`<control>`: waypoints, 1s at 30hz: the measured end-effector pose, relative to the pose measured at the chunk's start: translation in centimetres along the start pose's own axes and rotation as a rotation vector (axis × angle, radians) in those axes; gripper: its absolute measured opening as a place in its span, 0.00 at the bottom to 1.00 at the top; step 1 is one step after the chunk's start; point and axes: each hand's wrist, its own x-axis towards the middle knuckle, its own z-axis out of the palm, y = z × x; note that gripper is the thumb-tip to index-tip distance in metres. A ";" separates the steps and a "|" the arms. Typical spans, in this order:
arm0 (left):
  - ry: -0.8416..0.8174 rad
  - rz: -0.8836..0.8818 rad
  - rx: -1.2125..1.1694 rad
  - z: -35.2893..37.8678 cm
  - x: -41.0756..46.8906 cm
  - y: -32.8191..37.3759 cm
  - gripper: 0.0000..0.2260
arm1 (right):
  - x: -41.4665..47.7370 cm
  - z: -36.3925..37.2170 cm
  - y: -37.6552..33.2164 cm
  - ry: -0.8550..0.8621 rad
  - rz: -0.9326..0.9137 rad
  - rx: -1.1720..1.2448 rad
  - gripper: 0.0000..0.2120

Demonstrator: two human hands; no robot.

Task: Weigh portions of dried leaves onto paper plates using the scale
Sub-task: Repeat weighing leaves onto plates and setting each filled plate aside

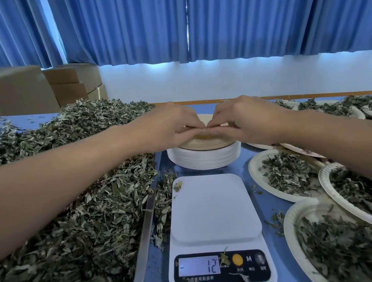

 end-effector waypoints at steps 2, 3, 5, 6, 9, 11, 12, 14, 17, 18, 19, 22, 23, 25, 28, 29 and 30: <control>0.082 -0.015 -0.042 -0.6 -0.1 -0.1 0.09 | 0.1 -0.5 0.2 0.047 0.017 0.019 0.19; 0.111 -0.021 -0.061 -0.7 -0.2 -0.2 0.09 | 0.2 -0.7 0.3 0.063 0.018 0.023 0.16; 0.135 -0.026 -0.074 -0.9 -0.3 -0.1 0.09 | 0.2 -1.0 0.5 0.075 0.002 0.040 0.13; 0.135 -0.028 -0.078 -0.8 -0.3 0.0 0.09 | 0.2 -1.1 0.5 0.073 -0.018 0.043 0.13; 0.100 -0.045 -0.097 -0.6 -0.7 0.1 0.09 | -0.1 -0.4 0.2 0.082 -0.115 -0.004 0.13; 0.068 -0.056 -0.112 -0.3 -1.0 0.2 0.09 | -0.3 0.2 0.0 0.077 -0.152 -0.022 0.14; 0.055 -0.059 -0.116 -0.2 -1.1 0.4 0.08 | -0.3 0.3 -0.1 0.069 -0.159 -0.011 0.13; 0.041 -0.058 -0.112 -0.1 -1.3 0.6 0.08 | -0.3 0.4 -0.2 0.061 -0.163 0.039 0.12; 0.037 -0.051 -0.094 -0.2 -1.2 0.8 0.08 | -0.3 0.3 0.0 0.063 -0.140 0.110 0.11; 0.034 -0.051 -0.087 -0.3 -1.2 0.8 0.08 | -0.3 0.3 0.1 0.059 -0.135 0.114 0.11; 0.032 -0.049 -0.082 -0.3 -1.2 0.8 0.08 | -0.3 0.3 0.2 0.054 -0.132 0.116 0.11; 0.039 -0.039 -0.081 -0.2 -1.3 0.9 0.07 | -0.3 0.2 0.2 0.039 -0.117 0.118 0.11; 0.045 -0.036 -0.085 -0.1 -1.5 1.0 0.07 | -0.3 0.2 0.1 0.036 -0.115 0.111 0.11; 0.064 -0.036 -0.094 -0.1 -1.9 1.3 0.07 | -0.7 0.1 -0.4 0.038 -0.127 0.096 0.11; 0.089 -0.023 -0.118 -0.2 -3.0 2.5 0.06 | -1.9 -0.3 -1.4 0.066 -0.134 0.074 0.11; 0.086 -0.014 -0.128 -0.3 -3.4 3.0 0.07 | -2.6 -0.4 -1.8 0.079 -0.142 0.054 0.12; 0.080 -0.003 -0.136 -0.4 -3.8 3.6 0.07 | -3.3 -0.4 -2.3 0.090 -0.157 0.034 0.13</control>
